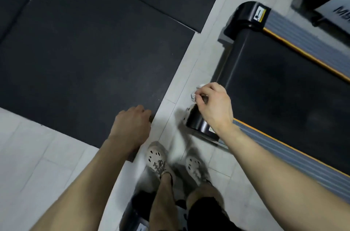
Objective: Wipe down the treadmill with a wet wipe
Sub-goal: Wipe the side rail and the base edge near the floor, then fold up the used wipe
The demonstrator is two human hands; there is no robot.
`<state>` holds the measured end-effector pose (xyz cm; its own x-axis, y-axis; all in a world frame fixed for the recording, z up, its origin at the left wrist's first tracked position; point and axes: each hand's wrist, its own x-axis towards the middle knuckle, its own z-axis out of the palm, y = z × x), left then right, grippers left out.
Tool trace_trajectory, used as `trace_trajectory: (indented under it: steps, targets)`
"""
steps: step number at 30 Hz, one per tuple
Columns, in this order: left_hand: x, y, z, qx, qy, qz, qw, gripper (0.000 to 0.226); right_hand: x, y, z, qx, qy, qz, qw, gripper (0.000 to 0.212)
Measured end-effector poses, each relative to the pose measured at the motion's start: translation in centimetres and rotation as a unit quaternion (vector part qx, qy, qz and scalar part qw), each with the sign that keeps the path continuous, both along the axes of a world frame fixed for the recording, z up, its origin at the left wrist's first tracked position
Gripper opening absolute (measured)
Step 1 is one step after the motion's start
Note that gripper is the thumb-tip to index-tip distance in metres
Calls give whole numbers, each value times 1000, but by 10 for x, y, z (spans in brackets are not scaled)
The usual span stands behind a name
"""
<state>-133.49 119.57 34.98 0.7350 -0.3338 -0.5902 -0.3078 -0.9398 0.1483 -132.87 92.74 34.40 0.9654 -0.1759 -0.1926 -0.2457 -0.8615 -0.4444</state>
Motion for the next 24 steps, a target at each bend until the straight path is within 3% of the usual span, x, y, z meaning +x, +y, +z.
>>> trace_trajectory:
  steps: [9, 15, 19, 24]
  targets:
    - [143, -6, 105, -30, -34, -83, 996, 29, 101, 4, 106, 24, -86, -115, 989, 8]
    - [261, -14, 160, -67, -54, -139, 987, 32, 181, 19, 146, 63, -98, -111, 987, 17]
    - [342, -27, 213, -113, -56, -175, 976, 42, 233, 40, 190, 113, -69, -137, 982, 25]
    - [423, -44, 286, -203, -52, -181, 961, 51, 295, 61, 255, 167, -108, -136, 971, 23]
